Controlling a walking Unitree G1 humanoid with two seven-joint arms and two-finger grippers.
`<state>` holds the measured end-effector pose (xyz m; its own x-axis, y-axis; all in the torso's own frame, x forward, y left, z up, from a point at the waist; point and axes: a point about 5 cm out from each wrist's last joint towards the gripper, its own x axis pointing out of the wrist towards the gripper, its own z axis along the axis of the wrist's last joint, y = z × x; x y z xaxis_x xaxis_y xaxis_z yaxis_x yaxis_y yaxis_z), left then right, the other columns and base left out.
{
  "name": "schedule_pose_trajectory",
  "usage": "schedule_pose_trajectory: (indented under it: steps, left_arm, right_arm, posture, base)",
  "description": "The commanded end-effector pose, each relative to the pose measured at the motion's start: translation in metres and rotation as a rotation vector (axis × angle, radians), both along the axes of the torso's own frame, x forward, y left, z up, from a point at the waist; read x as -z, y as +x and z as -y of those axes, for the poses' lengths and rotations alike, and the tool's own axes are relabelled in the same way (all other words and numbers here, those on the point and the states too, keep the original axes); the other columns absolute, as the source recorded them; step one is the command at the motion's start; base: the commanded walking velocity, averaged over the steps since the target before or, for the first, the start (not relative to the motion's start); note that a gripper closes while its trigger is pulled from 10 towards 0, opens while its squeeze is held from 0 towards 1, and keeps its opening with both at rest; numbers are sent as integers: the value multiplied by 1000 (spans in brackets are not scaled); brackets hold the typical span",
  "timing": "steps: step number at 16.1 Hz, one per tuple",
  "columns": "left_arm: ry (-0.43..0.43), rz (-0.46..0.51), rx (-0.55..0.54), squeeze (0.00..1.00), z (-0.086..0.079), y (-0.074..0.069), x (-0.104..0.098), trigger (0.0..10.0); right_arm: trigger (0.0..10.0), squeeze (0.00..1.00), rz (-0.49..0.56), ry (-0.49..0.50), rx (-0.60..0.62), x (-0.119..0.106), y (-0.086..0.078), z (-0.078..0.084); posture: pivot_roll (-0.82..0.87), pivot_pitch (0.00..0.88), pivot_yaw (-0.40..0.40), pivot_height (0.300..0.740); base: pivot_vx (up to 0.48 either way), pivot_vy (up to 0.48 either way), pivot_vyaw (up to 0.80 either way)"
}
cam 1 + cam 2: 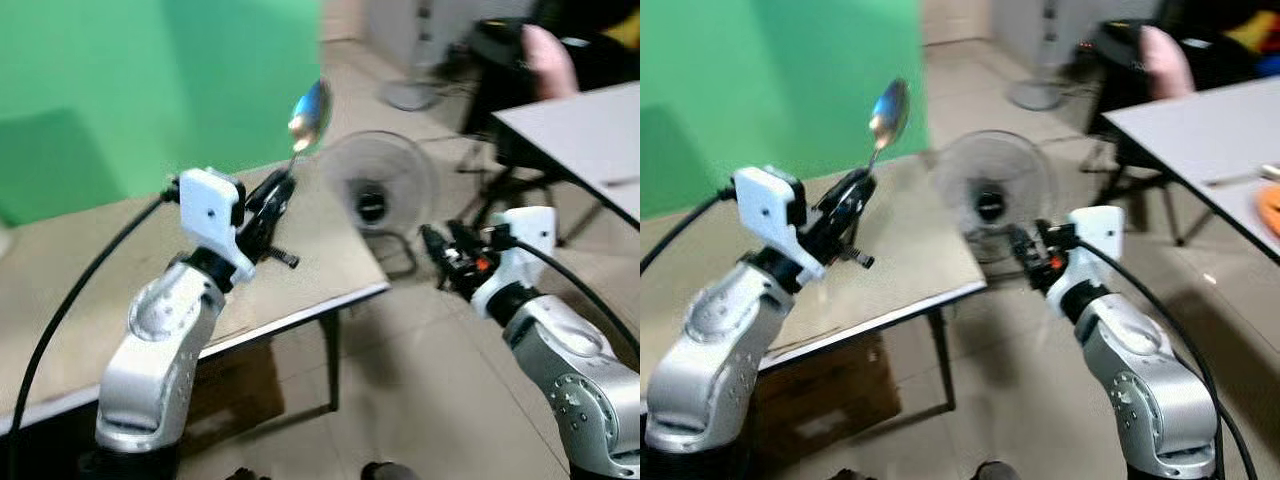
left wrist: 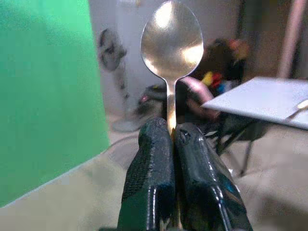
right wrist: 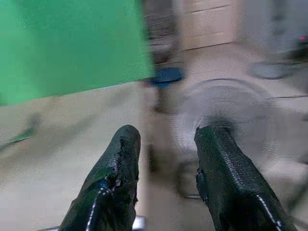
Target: Setting the table
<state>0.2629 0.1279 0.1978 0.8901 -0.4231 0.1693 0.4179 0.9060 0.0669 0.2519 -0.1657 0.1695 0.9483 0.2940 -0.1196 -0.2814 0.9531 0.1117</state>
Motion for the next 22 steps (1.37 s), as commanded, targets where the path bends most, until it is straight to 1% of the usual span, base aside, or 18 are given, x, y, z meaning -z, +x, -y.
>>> schedule_pose_trajectory:
  steps: [1,3,4,5,6,8,9,13,15,17,22]
  left_arm:
    - [34,16,-93,0,-6,-3,1,10000]
    - [19,-6,-149,0,-8,-10,7,10000]
    - [56,-27,-201,0,-9,-17,14,10000]
    - [84,-32,-221,0,-9,-22,18,10000]
    - [92,-17,-225,0,-7,-25,18,10000]
    - [107,6,-227,0,-5,-25,16,10000]
    - [129,10,-235,0,-4,-24,18,10000]
    - [125,-22,-334,0,-14,-29,25,10000]
    - [116,-28,-358,0,-17,-31,26,10000]
    - [112,-31,-366,0,-18,-34,28,10000]
    - [93,-35,-360,0,-16,-37,29,10000]
  right_arm:
    - [10000,0,11,-15,57,0,-3,5]
    - [10000,0,8,-39,81,2,-7,8]
    - [10000,0,2,-45,95,3,-11,8]
    - [10000,0,-7,-36,108,5,-13,7]
    - [10000,0,-14,-26,120,6,-13,6]
    - [10000,0,-22,-19,128,8,-12,3]
    - [10000,0,-22,-22,132,9,-11,2]
    - [10000,0,-33,-43,163,13,-10,6]
    - [10000,0,-44,-64,139,14,-9,2]
    - [10000,0,-60,-95,121,16,-8,0]
    - [10000,0,-76,-111,135,17,-9,3]
  posture:
    - [-127,0,69,740]
    - [-144,0,71,740]
    - [-153,0,70,740]
    - [-154,0,68,740]
    - [-154,0,68,740]
    - [-150,0,72,740]
    - [-145,0,73,740]
    - [-143,0,72,740]
    - [-140,0,62,740]
    - [-136,0,54,740]
    - [-135,0,39,740]
  base:
    - [0,0,-788]
    - [0,0,-788]
    - [0,0,-788]
    - [0,0,-788]
    - [0,0,-788]
    - [0,0,-788]
    - [0,0,-788]
    - [0,0,-788]
    - [0,0,-788]
    - [0,0,-788]
    - [0,0,-781]
